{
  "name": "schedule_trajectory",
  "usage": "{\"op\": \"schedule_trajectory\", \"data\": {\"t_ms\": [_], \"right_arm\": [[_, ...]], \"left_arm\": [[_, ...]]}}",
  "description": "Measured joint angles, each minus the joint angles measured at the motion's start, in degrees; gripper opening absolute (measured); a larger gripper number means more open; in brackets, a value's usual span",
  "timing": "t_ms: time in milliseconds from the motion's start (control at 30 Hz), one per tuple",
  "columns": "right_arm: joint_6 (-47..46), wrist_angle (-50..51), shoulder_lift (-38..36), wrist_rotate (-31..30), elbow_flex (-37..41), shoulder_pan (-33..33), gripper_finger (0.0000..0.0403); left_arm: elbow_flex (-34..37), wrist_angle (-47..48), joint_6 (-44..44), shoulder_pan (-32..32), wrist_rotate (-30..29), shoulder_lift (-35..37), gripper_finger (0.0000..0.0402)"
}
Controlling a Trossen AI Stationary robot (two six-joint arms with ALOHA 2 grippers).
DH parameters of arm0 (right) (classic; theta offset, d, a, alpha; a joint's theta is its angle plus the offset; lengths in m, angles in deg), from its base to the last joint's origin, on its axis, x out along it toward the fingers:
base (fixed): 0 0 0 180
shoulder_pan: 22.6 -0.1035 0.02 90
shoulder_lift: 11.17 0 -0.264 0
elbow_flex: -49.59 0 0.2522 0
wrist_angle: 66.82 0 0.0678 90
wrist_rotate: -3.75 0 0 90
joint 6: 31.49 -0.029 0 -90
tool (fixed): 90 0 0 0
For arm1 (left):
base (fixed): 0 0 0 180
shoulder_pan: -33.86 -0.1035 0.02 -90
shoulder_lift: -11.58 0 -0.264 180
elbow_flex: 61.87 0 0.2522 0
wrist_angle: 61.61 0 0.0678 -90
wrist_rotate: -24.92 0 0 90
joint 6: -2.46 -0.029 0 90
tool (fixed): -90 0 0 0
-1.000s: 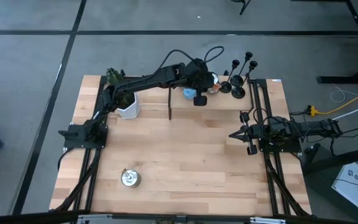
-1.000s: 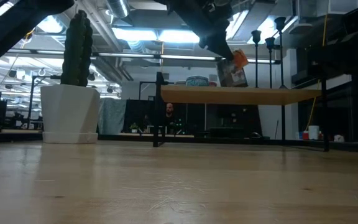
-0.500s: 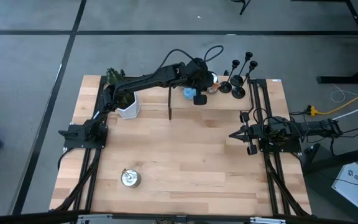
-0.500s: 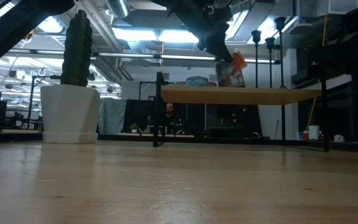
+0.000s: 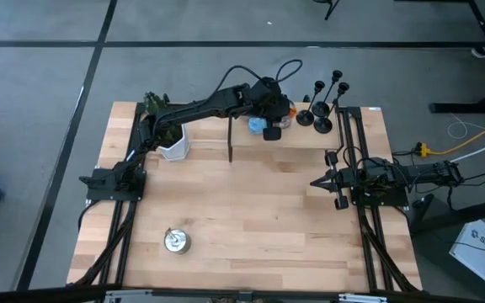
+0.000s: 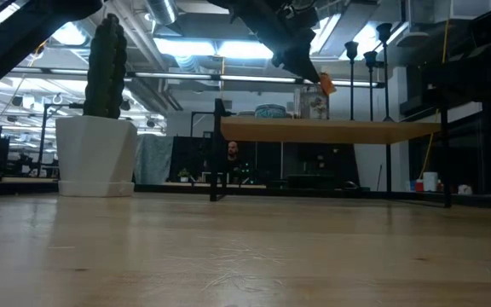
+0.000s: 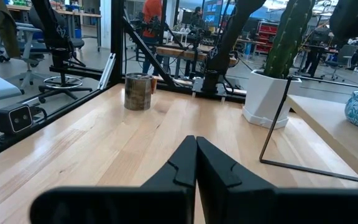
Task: Pick & Place candle stick holders
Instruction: Put the right orange scented candle on the shelf
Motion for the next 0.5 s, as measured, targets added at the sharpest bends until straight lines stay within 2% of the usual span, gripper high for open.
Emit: {"op": "schedule_trajectory", "data": {"t_ms": [267, 500], "right_arm": [[0.00, 0.00, 0.02, 0.00, 0.02, 0.00, 0.0011], [0.00, 0.00, 0.01, 0.00, 0.02, 0.01, 0.0011]], "left_arm": [[0.00, -0.48, 0.09, 0.58, -0.75, 0.00, 0.0051], [0.00, 1.87, 0.02, 3.00, -3.21, 0.24, 0.0048]]}}
